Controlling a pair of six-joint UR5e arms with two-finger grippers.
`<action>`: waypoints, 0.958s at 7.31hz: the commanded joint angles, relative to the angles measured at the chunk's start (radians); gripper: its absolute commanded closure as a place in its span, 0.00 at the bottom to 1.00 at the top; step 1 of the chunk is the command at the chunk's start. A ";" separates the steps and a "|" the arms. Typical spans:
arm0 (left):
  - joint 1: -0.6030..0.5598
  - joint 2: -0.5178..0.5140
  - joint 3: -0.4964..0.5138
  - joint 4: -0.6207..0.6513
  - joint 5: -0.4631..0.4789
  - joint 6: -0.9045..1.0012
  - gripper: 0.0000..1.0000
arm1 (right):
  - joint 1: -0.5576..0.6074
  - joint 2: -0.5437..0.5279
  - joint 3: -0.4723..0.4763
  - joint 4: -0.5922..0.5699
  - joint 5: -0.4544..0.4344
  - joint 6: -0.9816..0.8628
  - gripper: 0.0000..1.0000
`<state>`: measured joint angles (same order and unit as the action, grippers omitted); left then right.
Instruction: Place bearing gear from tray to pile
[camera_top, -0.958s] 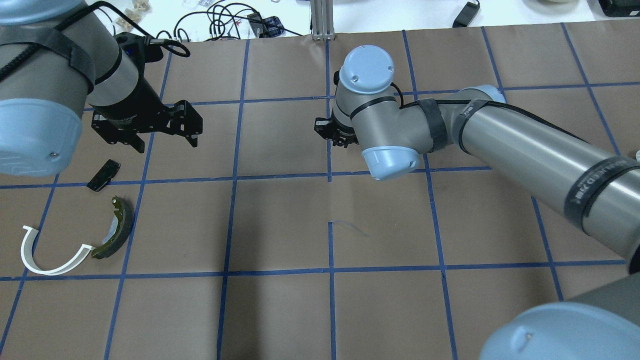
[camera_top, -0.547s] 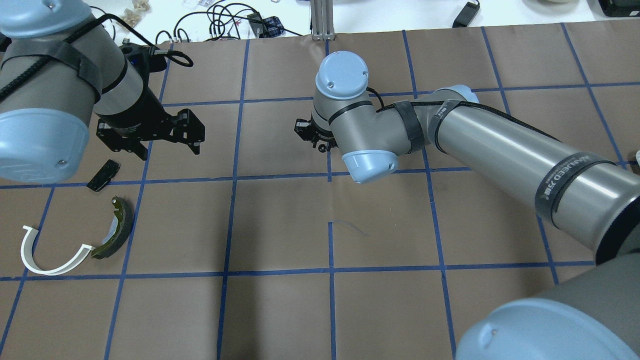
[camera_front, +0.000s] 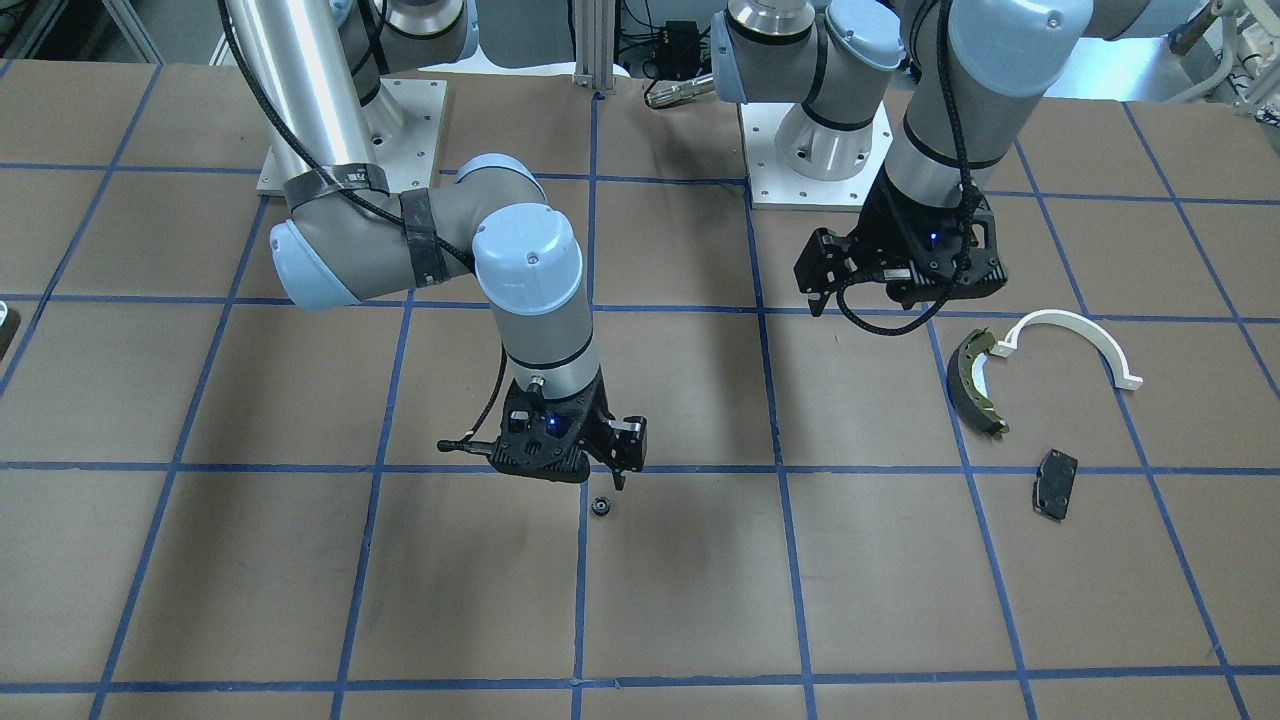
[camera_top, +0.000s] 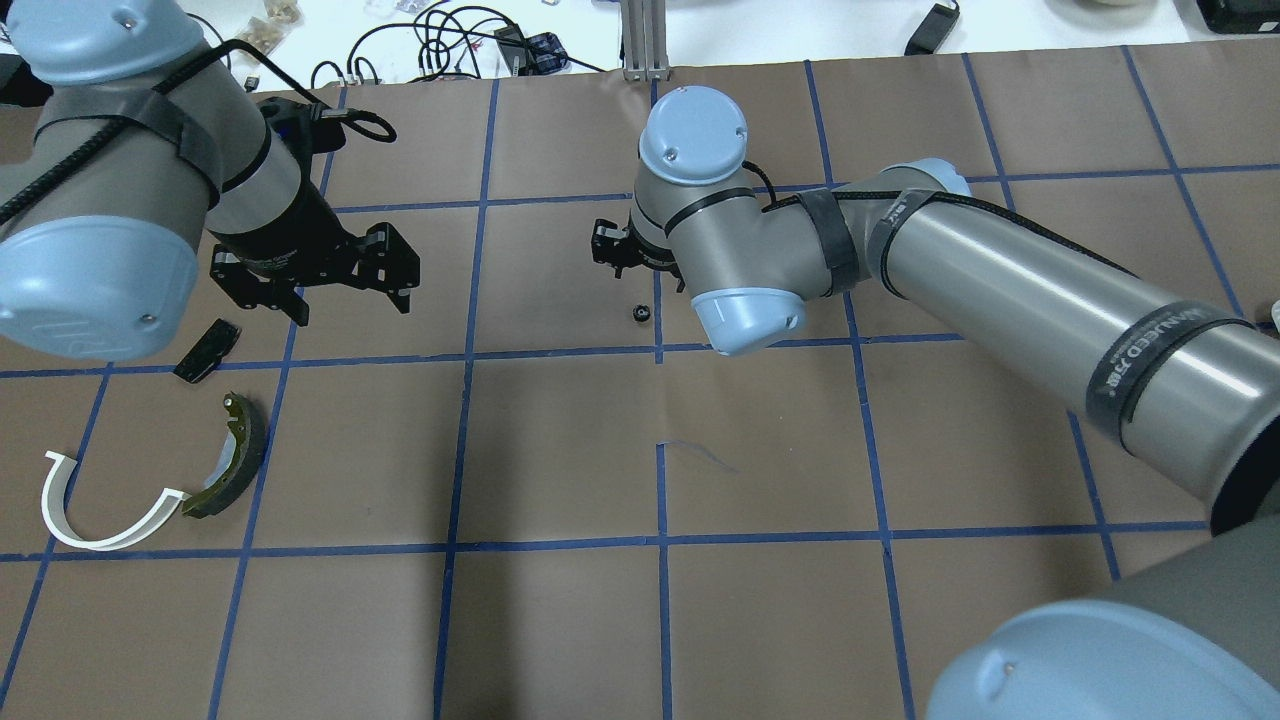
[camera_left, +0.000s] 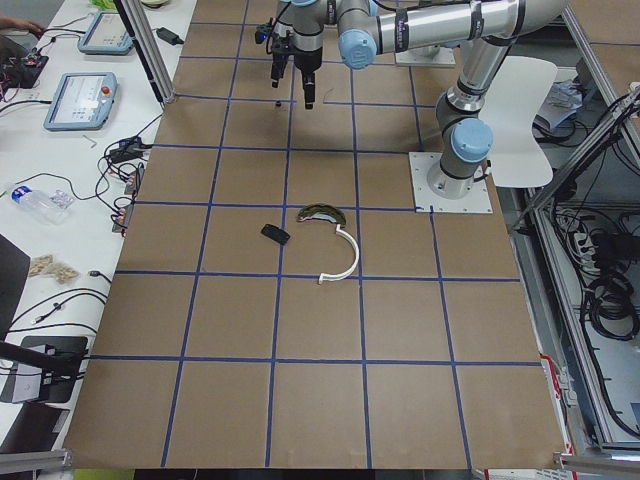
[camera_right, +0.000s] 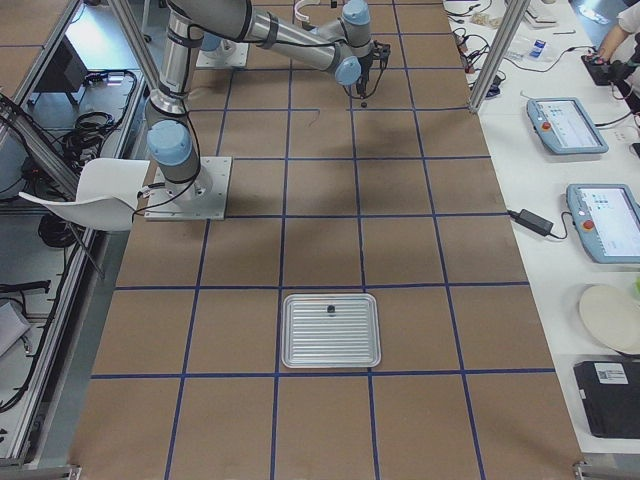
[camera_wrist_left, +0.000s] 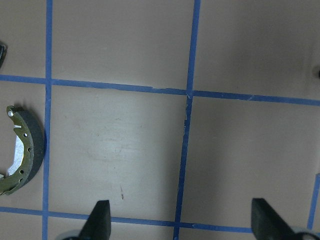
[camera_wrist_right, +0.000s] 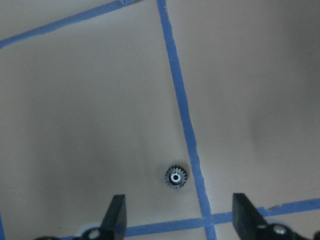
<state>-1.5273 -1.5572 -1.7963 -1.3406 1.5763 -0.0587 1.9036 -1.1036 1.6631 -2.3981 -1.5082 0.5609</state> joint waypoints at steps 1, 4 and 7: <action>-0.014 -0.055 0.008 0.108 -0.059 -0.018 0.00 | -0.075 -0.080 0.012 0.089 0.003 -0.083 0.22; -0.112 -0.162 0.047 0.225 -0.064 -0.024 0.00 | -0.251 -0.191 0.014 0.296 0.049 -0.367 0.22; -0.247 -0.343 0.168 0.230 -0.059 -0.038 0.00 | -0.381 -0.212 0.014 0.367 -0.005 -0.613 0.22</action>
<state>-1.7195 -1.8225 -1.6818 -1.1142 1.5140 -0.0954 1.5849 -1.2988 1.6765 -2.0786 -1.4805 0.0807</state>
